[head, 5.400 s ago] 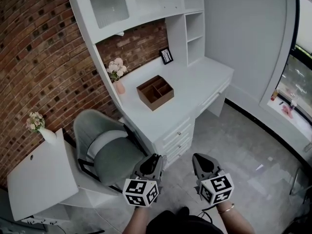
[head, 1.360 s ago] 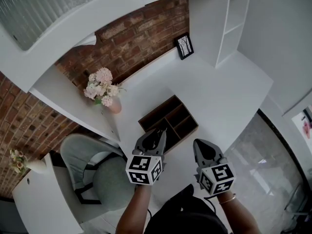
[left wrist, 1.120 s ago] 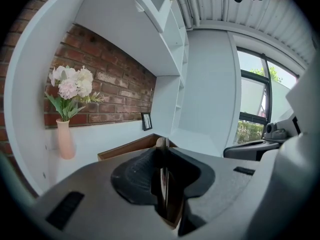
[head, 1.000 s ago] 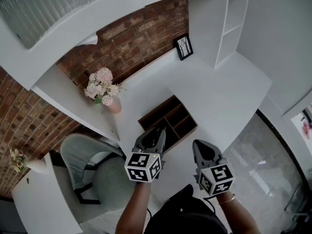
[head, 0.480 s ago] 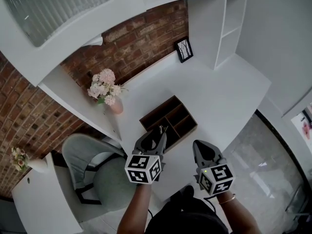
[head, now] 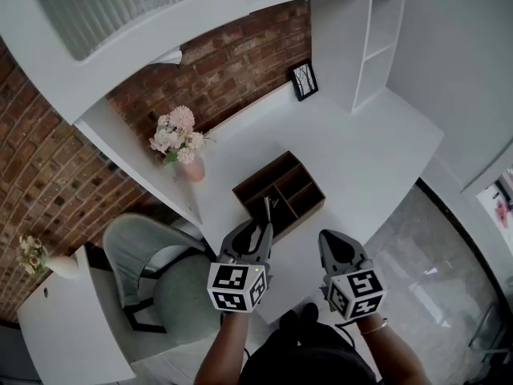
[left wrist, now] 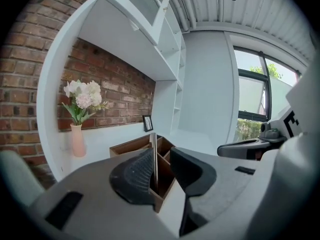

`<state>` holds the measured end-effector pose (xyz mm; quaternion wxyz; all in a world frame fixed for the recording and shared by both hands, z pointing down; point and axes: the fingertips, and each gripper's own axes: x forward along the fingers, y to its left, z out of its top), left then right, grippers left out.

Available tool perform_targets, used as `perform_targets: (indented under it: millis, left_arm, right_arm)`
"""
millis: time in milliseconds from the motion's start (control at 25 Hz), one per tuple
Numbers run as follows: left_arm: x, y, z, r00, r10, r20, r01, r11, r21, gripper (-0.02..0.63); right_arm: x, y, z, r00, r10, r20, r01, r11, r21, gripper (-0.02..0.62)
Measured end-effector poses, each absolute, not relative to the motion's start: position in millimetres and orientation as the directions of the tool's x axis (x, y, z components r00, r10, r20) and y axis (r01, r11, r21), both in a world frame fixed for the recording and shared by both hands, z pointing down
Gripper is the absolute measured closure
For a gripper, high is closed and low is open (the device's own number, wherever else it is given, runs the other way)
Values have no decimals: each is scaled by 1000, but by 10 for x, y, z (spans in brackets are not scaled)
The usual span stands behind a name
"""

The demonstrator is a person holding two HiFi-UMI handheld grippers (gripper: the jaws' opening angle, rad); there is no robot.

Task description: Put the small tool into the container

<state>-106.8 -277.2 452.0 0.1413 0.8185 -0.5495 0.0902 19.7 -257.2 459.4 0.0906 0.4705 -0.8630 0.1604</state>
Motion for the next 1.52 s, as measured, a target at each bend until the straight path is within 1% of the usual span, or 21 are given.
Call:
perform_targets:
  millis: [120, 320, 920, 1520]
  left_arm:
    - [-1072, -2656, 4486, 375, -877, 299, -927, -357, 117, 527]
    - [-1078, -2456, 4476, 369, -881, 296, -930, -354, 104, 548]
    - [-1149, -1982, 4440, 361, -887, 289, -932, -350, 91, 592]
    - [-1147, -1680, 4309, 378, -891, 250, -925, -369, 87, 597]
  right_arm:
    - [211, -2512, 4560, -533, -793, 297, -846, 502, -179, 594]
    - [194, -2366, 4554, -534, -788, 306, -845, 507, -171, 594]
    - [119, -2010, 4390, -524, -809, 267, -852, 505, -139, 594]
    - [64, -1686, 4240, -541, -809, 230, -841, 528, -120, 594]
